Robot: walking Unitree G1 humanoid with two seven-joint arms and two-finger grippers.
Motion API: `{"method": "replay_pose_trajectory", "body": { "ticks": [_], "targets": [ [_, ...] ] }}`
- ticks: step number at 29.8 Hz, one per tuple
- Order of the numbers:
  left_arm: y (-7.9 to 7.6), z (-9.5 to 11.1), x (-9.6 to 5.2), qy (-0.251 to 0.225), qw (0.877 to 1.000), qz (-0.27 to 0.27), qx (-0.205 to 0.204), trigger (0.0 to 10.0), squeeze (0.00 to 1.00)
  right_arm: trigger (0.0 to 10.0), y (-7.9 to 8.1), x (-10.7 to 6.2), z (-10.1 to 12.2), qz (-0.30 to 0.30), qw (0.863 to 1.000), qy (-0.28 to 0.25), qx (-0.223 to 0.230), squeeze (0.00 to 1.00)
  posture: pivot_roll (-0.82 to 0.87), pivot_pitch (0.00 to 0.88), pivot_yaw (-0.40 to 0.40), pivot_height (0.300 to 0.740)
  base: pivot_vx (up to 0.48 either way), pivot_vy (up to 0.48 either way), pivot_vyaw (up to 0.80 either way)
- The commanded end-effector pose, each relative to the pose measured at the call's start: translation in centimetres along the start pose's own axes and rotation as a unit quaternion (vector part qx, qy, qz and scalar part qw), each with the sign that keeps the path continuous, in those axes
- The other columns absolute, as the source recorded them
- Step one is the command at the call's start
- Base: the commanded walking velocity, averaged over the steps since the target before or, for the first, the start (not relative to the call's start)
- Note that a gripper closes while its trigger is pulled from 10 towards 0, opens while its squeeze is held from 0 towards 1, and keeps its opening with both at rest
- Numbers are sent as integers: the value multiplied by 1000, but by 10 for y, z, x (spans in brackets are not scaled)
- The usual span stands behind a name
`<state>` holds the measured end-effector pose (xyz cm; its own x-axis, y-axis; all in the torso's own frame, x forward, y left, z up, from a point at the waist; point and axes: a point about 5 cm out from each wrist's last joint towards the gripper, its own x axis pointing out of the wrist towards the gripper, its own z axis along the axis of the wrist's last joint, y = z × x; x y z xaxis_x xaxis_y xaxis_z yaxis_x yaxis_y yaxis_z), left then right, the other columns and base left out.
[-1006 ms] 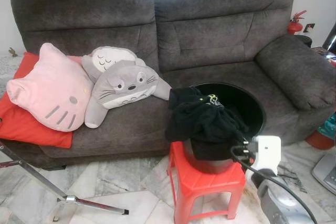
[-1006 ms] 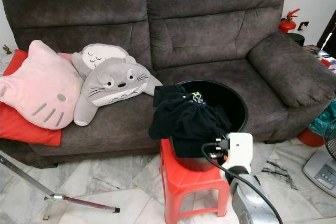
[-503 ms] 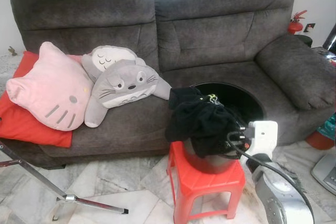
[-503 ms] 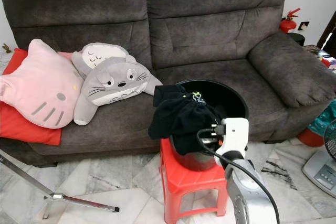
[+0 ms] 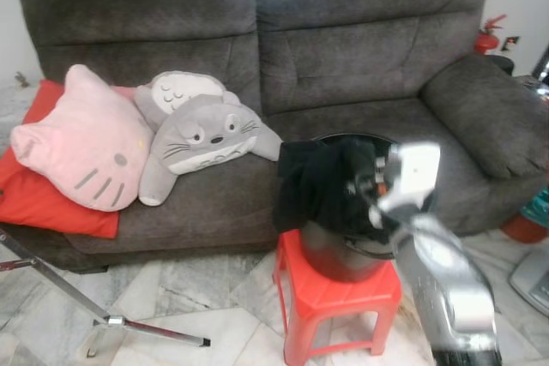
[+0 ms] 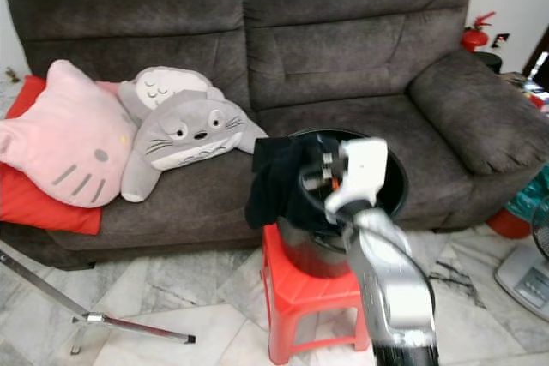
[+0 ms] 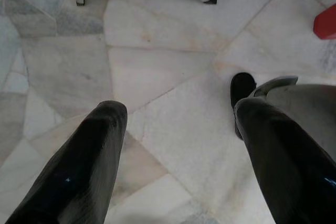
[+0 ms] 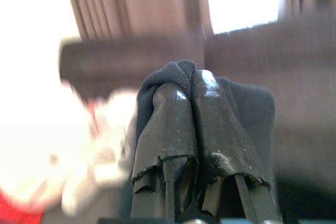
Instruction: Hang hanger
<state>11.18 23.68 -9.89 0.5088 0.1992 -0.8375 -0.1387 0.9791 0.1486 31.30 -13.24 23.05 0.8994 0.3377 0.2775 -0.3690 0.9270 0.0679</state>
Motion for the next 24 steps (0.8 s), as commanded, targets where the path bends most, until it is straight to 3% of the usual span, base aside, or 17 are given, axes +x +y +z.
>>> {"method": "replay_pose_trajectory", "body": {
  "ticks": [1,6,15,24],
  "targets": [
    [5,-5,-1,11,1000,8,4,10000,0,0,-2,1,4,-3,1000,-11,6,0,-174,0,76,740,0,0,0],
    [5,-5,-1,11,1000,9,3,10000,0,0,-27,19,42,-50,996,-69,-11,0,-182,0,82,740,0,0,0],
    [5,-5,-1,11,1000,9,2,10000,0,0,-47,20,62,-79,992,-99,-5,0,-185,0,85,740,0,0,0],
    [6,-5,-1,11,1000,9,3,10000,0,0,-43,4,49,-56,996,-67,31,0,-190,0,88,740,0,0,0]
  ]
}}
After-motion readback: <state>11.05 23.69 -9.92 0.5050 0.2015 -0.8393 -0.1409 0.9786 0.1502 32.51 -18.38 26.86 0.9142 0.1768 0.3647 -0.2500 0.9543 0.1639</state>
